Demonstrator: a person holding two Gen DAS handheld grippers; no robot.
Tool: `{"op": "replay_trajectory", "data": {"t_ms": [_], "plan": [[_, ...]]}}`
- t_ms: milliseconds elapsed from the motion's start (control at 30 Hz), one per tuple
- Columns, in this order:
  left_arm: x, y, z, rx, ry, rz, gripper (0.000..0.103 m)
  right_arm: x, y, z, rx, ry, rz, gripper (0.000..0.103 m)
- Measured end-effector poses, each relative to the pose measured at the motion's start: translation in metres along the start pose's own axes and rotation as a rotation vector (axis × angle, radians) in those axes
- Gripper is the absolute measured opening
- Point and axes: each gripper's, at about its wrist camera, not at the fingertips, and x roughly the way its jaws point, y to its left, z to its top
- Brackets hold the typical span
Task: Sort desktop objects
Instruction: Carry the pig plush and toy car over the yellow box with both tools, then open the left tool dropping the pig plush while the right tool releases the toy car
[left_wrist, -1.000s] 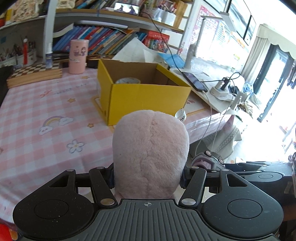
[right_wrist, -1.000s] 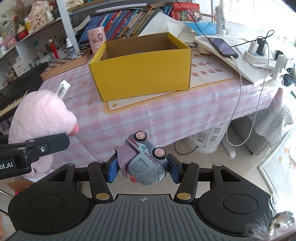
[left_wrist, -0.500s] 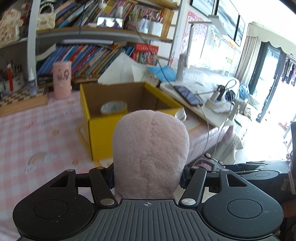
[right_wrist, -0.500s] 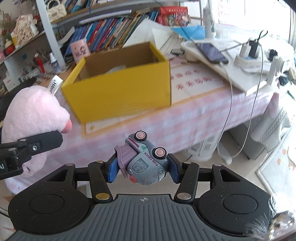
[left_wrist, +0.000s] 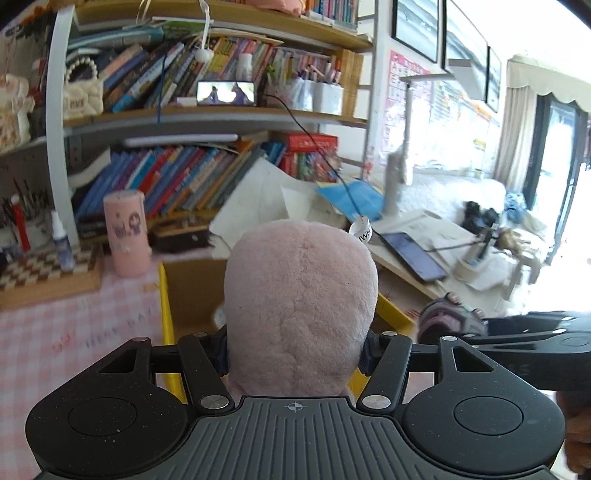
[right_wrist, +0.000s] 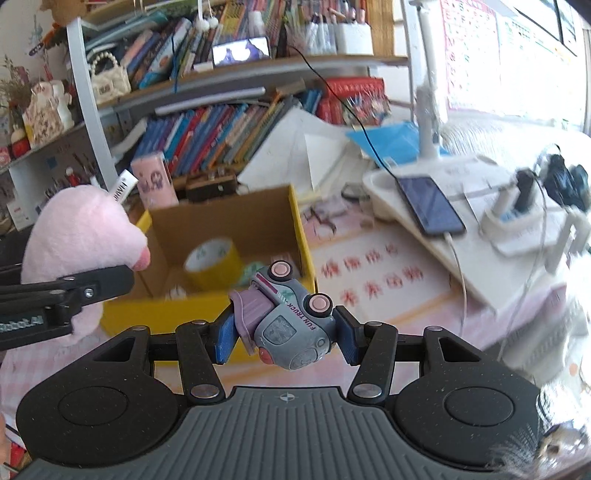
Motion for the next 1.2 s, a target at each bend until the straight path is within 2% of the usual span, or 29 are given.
{"op": "replay_trajectory", "data": {"t_ms": [167, 300, 567, 933, 1100, 1167, 1200], "plan": [[0.039, 0.009, 0.014, 0.026, 0.017, 0.112, 0.060, 0.020, -0.006, 0.029, -0.039, -0.034, 0.044, 0.051], [0.074, 0.014, 0.013, 0.043, 0.095, 0.164, 0.060, 0.037, -0.008, 0.047, -0.069, -0.049, 0.082, 0.051], [0.121, 0.014, -0.013, 0.010, 0.271, 0.168, 0.060, 0.081, -0.002, 0.064, -0.163, -0.014, 0.160, 0.051], [0.129, 0.014, -0.014, -0.038, 0.320, 0.162, 0.066, 0.153, 0.027, 0.065, -0.386, 0.103, 0.221, 0.051], [0.127, 0.010, -0.010, -0.031, 0.333, 0.192, 0.067, 0.173, 0.033, 0.062, -0.465, 0.171, 0.254, 0.051], [0.123, 0.007, -0.008, -0.024, 0.321, 0.221, 0.077, 0.179, 0.033, 0.063, -0.470, 0.202, 0.265, 0.051], [0.121, 0.007, -0.007, -0.021, 0.310, 0.237, 0.088, 0.181, 0.034, 0.064, -0.480, 0.208, 0.268, 0.051]]}}
